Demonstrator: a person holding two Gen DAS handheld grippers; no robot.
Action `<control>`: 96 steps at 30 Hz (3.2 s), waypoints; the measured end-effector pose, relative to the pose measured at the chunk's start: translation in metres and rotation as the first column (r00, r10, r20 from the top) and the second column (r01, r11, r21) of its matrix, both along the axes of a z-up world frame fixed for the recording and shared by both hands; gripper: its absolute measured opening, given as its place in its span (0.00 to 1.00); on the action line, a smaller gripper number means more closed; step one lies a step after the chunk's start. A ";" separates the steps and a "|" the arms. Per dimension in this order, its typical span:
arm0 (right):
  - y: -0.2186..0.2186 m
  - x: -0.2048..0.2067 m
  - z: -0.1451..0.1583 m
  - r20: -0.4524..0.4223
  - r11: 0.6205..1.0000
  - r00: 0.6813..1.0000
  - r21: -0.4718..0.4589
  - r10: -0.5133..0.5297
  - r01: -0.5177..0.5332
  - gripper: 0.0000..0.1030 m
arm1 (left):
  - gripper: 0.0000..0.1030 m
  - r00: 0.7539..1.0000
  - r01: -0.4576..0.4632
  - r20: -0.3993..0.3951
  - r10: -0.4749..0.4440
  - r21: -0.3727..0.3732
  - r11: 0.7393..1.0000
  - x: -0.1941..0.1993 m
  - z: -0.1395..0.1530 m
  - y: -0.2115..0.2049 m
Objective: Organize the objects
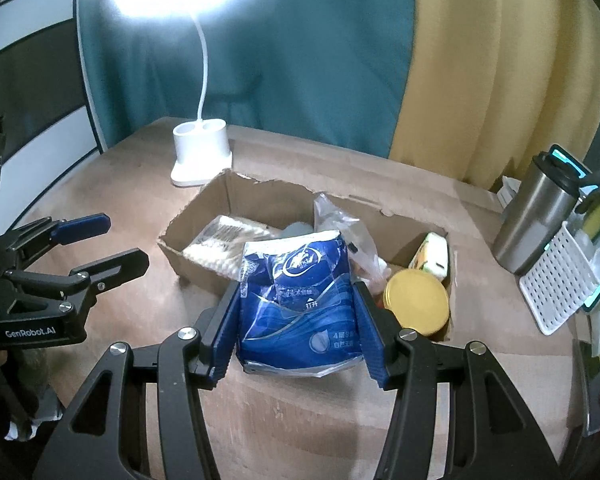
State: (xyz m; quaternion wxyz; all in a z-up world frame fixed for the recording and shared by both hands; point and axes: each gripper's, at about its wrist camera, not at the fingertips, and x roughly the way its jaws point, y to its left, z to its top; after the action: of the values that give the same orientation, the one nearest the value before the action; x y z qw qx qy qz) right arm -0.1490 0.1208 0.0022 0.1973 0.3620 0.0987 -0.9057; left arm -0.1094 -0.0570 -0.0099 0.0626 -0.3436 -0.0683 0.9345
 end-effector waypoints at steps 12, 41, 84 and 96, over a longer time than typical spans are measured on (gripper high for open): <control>-0.011 -0.022 -0.004 0.014 1.000 1.000 0.022 -0.006 0.005 0.55 | 0.81 1.000 0.000 0.005 0.000 0.020 1.000 -0.019 -0.008 -0.011; -0.037 -0.060 -0.021 0.039 0.999 0.999 0.044 0.011 -0.013 0.63 | 0.81 0.999 -0.031 0.025 0.030 0.023 0.999 -0.042 -0.015 -0.030; 0.025 -0.022 -0.004 -0.001 0.999 0.999 -0.027 -0.040 0.040 0.70 | 0.81 1.000 0.017 -0.021 -0.017 -0.033 0.999 -0.011 0.015 0.027; 0.045 -0.007 -0.001 -0.011 0.997 0.998 -0.050 -0.059 0.058 0.70 | 0.81 0.999 0.036 -0.032 -0.038 -0.049 0.998 0.003 0.022 0.047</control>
State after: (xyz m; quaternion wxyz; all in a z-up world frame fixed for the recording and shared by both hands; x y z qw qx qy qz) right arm -0.1556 0.1653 0.0011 0.1790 0.3542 0.0665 -0.9155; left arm -0.1063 -0.0097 0.0120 0.0729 -0.3307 -0.0382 0.9401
